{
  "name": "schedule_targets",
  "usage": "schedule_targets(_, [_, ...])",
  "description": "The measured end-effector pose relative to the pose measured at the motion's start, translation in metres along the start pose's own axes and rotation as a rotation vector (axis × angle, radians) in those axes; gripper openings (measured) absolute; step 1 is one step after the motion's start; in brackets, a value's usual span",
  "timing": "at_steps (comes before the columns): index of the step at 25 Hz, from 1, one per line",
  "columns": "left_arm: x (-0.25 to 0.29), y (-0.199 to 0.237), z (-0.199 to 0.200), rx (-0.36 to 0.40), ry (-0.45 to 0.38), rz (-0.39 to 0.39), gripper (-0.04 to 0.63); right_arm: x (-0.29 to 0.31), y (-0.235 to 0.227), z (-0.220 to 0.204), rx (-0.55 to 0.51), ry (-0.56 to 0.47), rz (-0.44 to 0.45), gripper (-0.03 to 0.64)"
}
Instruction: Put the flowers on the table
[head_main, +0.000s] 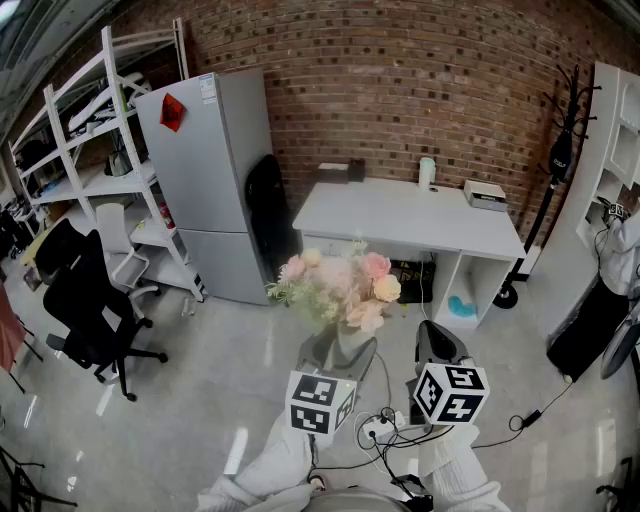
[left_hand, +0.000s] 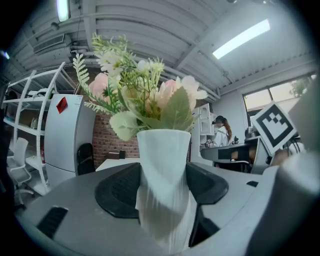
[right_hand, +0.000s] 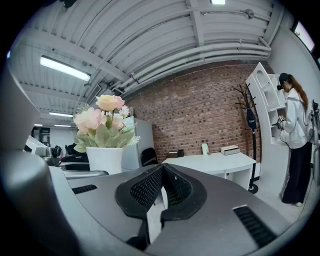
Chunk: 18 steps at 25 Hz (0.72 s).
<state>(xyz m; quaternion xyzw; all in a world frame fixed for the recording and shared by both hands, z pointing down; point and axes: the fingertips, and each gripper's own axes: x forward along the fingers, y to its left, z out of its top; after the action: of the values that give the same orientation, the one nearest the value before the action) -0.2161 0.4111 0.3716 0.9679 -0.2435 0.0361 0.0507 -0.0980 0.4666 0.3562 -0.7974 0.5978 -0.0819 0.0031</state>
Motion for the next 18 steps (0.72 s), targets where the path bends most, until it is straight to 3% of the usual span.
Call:
schedule_targets(9, [0.003,0.004,-0.007,-0.02,0.006,0.019,0.293,0.003,0.0,-0.003,-0.009,0.008,0.018,0.023])
schedule_targets(18, [0.005,0.004,-0.013,-0.04,0.008,0.056,0.293,0.001,-0.006,-0.004,0.047,-0.002,0.07,0.023])
